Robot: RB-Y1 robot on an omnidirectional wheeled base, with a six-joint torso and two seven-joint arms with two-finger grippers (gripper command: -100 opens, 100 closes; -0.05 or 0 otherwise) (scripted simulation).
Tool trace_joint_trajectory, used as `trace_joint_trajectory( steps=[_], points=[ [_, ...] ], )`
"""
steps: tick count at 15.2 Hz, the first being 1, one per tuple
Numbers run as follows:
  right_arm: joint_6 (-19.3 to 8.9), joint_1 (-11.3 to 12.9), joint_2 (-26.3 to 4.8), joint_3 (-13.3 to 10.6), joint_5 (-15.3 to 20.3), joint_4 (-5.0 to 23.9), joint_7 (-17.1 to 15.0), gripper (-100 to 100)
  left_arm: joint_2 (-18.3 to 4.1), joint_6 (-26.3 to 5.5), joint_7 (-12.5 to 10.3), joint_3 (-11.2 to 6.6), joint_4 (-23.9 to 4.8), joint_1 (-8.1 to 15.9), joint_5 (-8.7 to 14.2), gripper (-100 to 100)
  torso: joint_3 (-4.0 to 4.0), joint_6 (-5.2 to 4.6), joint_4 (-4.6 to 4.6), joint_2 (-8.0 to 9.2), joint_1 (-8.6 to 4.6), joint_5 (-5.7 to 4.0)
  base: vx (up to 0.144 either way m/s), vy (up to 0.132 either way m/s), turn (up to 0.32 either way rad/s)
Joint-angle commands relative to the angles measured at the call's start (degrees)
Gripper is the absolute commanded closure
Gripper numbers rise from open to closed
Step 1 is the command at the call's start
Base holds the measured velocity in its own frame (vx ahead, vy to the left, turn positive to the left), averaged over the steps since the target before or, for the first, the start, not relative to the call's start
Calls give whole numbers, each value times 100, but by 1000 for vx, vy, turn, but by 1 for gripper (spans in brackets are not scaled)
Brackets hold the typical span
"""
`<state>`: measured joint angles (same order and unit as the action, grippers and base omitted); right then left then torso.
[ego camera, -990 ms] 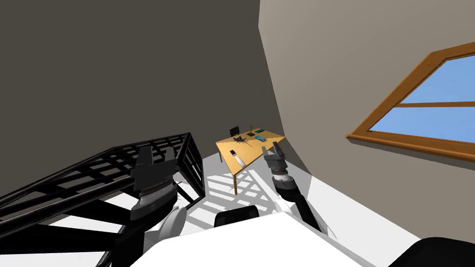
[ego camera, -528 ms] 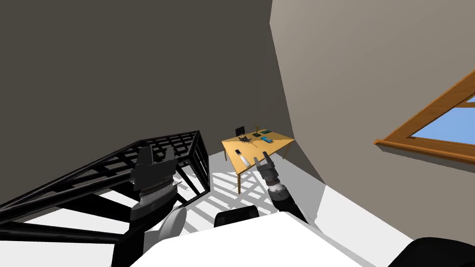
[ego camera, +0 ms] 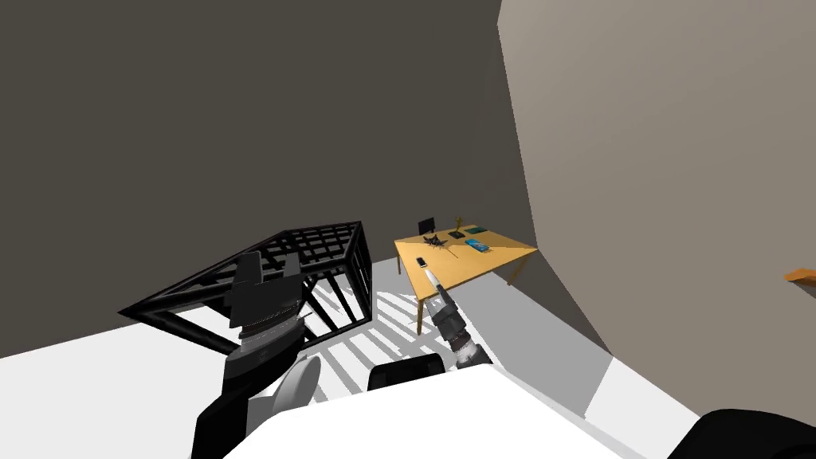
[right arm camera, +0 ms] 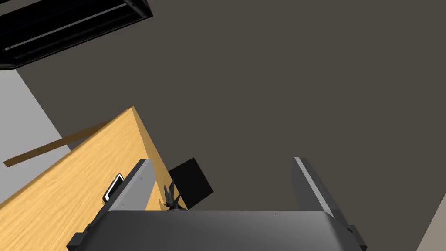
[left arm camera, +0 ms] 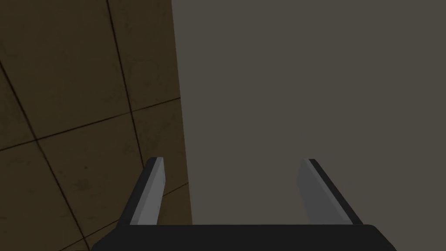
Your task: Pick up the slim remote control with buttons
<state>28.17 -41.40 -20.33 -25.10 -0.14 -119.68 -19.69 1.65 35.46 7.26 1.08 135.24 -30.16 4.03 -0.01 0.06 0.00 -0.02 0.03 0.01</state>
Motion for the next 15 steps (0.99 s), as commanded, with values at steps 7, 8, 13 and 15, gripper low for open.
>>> trace_joint_trajectory(
  steps=[7, 8, 13, 15],
  points=[
    [-128, -325, -797, -679, -4, 791, -458, -100, 0, 0, 0, 0, 0, 0, 0, 0, -2, 0, 1, -4, 1, 0, 21, 14, 324],
    [-204, -392, -956, -843, -5, 980, -553, -100, 0, 0, 0, -1, 0, -1, 0, 0, -3, -3, 1, -5, -2, 0, 30, 8, 381],
    [-383, -507, -1491, -1146, -11, 1385, -719, -100, 0, 0, 0, 0, 0, 0, 0, 0, -8, 1, 3, -14, -8, -1, 43, 4, 379],
    [-486, -555, -1732, -1284, -16, 1591, -790, -100, 0, 0, 0, -1, 0, -1, 0, 0, -10, -2, 4, -17, -11, -1, 50, -11, 369]
  ],
)
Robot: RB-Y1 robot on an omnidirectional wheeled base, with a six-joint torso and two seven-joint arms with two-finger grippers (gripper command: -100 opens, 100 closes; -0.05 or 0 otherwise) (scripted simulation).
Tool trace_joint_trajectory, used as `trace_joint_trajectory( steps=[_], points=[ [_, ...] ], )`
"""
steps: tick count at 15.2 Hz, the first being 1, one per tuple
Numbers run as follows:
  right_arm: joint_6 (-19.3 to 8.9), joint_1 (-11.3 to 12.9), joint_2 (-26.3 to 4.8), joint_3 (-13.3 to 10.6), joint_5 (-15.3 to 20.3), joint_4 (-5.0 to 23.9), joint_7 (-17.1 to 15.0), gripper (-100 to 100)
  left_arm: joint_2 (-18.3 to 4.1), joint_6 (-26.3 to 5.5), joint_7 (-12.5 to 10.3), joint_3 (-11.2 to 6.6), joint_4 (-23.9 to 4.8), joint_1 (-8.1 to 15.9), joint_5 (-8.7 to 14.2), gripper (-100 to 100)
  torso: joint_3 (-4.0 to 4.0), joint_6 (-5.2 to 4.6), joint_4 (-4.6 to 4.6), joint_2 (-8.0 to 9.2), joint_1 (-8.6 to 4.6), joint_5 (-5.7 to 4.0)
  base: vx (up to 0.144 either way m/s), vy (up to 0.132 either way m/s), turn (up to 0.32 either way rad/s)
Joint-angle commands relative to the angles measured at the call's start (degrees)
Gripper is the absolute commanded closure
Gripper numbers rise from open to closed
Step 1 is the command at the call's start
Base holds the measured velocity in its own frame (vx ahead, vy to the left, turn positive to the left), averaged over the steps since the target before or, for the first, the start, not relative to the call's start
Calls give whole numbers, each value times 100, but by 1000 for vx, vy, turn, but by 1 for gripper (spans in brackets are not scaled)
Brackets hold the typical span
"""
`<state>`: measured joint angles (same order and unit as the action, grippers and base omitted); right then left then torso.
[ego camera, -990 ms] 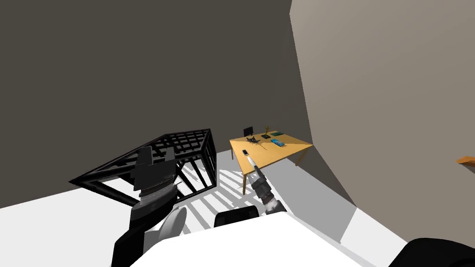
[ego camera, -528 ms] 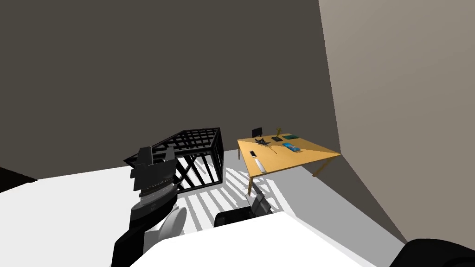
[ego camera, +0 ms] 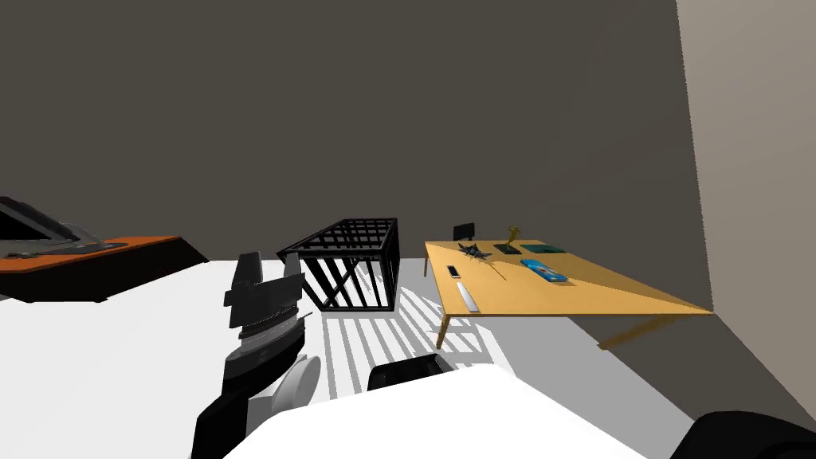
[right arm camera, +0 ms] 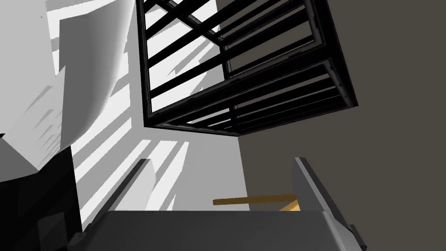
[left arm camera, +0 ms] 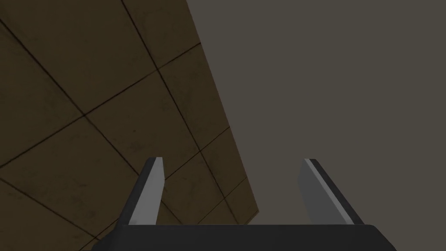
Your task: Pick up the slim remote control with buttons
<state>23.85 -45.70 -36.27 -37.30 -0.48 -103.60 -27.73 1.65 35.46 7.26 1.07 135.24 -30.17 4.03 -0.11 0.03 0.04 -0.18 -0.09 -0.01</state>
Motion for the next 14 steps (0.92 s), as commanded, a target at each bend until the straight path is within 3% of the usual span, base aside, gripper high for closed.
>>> trace_joint_trajectory(
  steps=[1, 2, 3, 5, 8, 14],
  points=[
    [-164, -167, -286, -193, 12, 192, -47, -100, 0, 0, 0, 0, 0, 0, 0, 0, 0, 0, 0, 0, 0, 0, 47, -25, 389],
    [-164, -167, -381, -193, 12, 192, -47, -100, 0, 0, 0, 0, 0, 0, 0, 0, 0, 2, 0, -1, -4, 0, 45, -26, 423],
    [-282, -202, -547, -312, 4, 404, -101, -100, 0, 0, 0, 0, 0, 0, 0, 0, 0, 2, 0, 0, -6, 0, 52, -25, 414],
    [-282, -202, -623, -312, 4, 404, -101, -100, 0, 0, 0, 0, 0, 0, 0, 0, -1, 1, 1, -2, -6, 0, 43, -29, 324],
    [-534, -255, -1058, -521, -15, 828, -183, -100, 0, 0, 0, 0, 0, 0, 0, 0, -1, 2, 0, -2, -9, -1, 45, -37, 413],
    [-802, -280, -1531, -692, -37, 1246, -233, -100, -1, 0, 0, 0, 0, 0, 0, 0, -3, 2, 0, -5, -13, -3, 42, -50, 398]
  ],
)
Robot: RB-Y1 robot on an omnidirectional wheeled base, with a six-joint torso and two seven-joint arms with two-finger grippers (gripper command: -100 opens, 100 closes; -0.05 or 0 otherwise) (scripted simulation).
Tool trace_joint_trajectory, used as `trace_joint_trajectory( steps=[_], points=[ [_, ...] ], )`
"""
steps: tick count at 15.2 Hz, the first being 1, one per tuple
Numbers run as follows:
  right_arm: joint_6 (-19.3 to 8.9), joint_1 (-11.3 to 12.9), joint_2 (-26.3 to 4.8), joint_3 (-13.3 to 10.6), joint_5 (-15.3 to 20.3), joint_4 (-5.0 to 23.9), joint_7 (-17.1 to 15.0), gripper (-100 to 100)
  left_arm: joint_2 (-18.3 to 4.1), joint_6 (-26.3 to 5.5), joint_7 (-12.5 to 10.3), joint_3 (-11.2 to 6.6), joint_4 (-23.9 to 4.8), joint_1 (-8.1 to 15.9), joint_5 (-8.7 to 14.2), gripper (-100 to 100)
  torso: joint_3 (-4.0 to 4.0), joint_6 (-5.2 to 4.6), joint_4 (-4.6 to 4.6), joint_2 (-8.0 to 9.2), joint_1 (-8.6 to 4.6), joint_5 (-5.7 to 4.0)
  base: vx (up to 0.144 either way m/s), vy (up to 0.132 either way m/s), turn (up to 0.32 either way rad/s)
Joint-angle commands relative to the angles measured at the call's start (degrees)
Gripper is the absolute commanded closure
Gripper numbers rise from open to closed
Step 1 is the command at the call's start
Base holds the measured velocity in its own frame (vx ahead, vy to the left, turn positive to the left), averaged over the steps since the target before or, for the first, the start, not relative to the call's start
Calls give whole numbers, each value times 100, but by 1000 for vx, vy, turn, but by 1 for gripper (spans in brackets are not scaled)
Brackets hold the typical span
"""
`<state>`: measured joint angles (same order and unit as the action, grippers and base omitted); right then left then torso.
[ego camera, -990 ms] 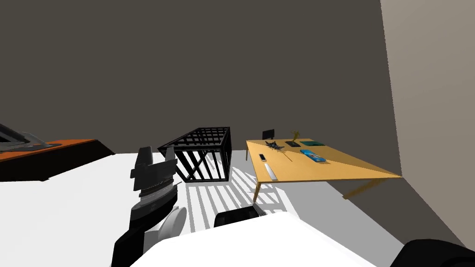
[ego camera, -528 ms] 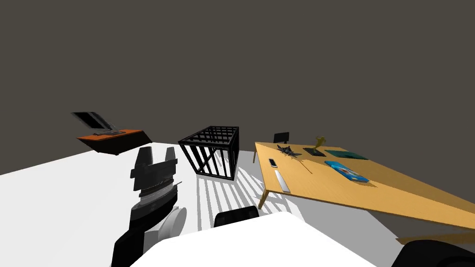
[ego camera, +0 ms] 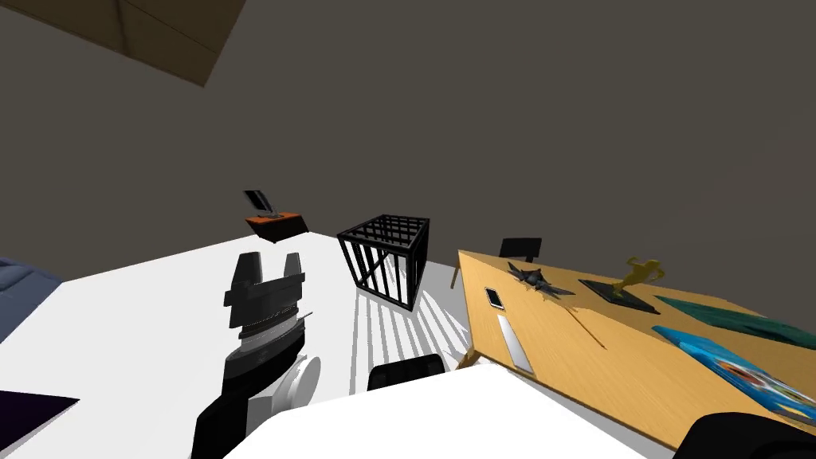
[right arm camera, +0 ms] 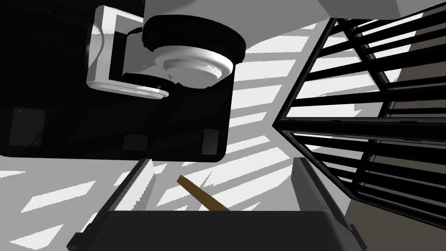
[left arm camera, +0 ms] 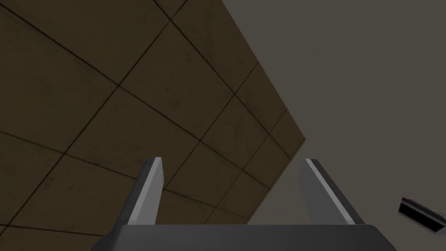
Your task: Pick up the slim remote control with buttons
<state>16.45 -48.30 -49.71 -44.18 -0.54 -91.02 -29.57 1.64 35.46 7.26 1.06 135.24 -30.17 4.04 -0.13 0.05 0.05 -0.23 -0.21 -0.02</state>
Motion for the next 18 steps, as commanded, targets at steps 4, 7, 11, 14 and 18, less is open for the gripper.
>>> trace_joint_trajectory(
  steps=[4, 7, 11, 14, 18],
  points=[
    [-331, -13, -573, -139, -54, 381, -74, -100, 0, 0, 0, 0, 0, 0, 0, 0, -1, 1, 0, -1, 5, 1, 34, -44, 316],
    [-463, 2, -746, -192, -66, 564, -79, -100, 0, 0, 0, 0, 0, 0, 0, 0, -5, 3, 1, -9, -8, -2, 44, -72, 469],
    [-714, 56, -1052, -274, -90, 897, -78, -100, 0, 0, 0, 0, 0, 0, 0, 0, -8, 5, 2, -14, -6, -1, 40, -70, 458],
    [-941, 134, -1305, -330, -112, 1178, -67, -100, -1, 0, 0, -1, 0, -1, 0, 0, -9, -1, 3, -16, -4, -2, 33, -74, 400],
    [-1134, 236, -1491, -364, -130, 1397, -52, -100, -1, 0, 0, -1, 0, 0, 0, 0, -11, 4, 3, -20, -6, -1, 30, -81, 383]
  ],
)
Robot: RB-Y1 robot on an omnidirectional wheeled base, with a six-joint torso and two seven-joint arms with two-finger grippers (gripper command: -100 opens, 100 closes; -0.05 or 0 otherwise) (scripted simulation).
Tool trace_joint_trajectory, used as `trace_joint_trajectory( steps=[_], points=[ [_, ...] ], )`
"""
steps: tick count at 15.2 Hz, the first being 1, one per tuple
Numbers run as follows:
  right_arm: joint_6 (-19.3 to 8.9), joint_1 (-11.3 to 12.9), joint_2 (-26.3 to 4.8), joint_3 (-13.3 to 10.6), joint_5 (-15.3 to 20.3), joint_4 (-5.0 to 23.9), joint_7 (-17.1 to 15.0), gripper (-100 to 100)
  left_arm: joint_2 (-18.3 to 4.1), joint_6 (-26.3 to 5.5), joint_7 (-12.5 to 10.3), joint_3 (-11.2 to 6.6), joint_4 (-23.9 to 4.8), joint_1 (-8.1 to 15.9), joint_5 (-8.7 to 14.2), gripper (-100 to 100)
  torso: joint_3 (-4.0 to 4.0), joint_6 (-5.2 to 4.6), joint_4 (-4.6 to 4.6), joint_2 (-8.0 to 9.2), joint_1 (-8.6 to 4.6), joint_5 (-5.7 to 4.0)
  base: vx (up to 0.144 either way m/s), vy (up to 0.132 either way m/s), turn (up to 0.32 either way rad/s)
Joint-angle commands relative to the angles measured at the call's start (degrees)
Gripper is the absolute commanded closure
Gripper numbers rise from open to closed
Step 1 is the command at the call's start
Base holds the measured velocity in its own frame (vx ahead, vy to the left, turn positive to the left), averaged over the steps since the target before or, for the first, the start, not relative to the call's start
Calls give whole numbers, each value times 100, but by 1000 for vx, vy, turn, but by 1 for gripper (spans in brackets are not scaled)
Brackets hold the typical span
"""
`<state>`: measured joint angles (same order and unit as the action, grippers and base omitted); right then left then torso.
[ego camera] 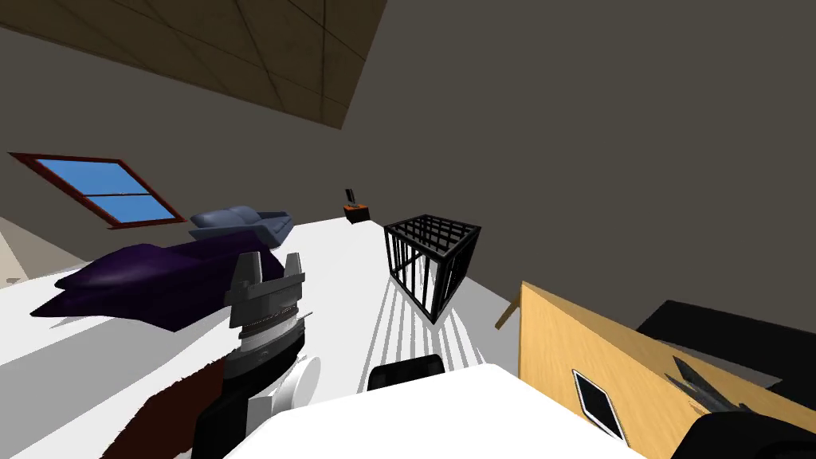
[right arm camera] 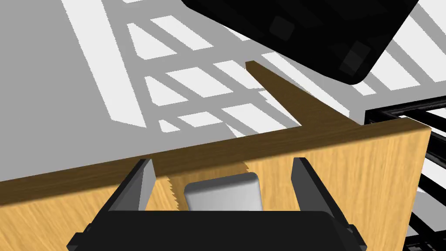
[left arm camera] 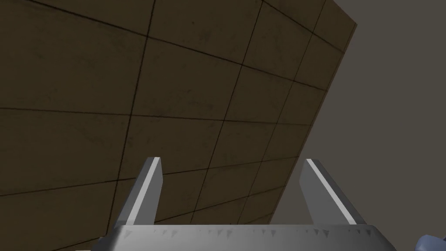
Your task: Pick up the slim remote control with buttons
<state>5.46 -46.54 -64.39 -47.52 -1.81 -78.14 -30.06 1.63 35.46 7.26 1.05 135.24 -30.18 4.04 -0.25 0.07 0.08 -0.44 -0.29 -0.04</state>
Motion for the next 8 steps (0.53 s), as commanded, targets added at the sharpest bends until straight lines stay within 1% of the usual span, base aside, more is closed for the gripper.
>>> trace_joint_trajectory(
  steps=[1, 3, 4, 5, 6, 8],
  points=[
    [-115, 118, -85, -40, -11, 194, 6, -100, 0, 0, 0, 0, 0, 0, 0, 0, 0, 0, 0, 0, 0, 0, 37, -87, 366],
    [-241, 232, -137, -56, -22, 318, 20, -100, 0, 0, 0, 0, 0, 0, 0, 0, -2, 0, 1, -3, -4, -1, 30, -115, 373],
    [-308, 316, -91, -71, -26, 373, 28, -100, 0, 0, 0, 0, 0, 0, 0, 0, -2, 0, 0, -3, -10, -3, 0, -143, 318],
    [-199, 212, -106, -40, -16, 312, 29, -100, 0, 0, 0, -1, 0, 0, 0, 0, 1, -1, -1, 2, -16, -5, -8, -96, 127],
    [-250, 284, 60, -30, 1, 451, 93, -100, 0, 0, 0, -1, 0, -1, 0, 0, 4, -9, -1, 8, -5, -4, -8, -47, 25],
    [-268, 339, 229, -20, 20, 586, 157, -100, 0, 0, 0, 0, 0, -1, 0, 0, 8, -12, -3, 15, 24, 1, -10, -24, 16]
  ],
)
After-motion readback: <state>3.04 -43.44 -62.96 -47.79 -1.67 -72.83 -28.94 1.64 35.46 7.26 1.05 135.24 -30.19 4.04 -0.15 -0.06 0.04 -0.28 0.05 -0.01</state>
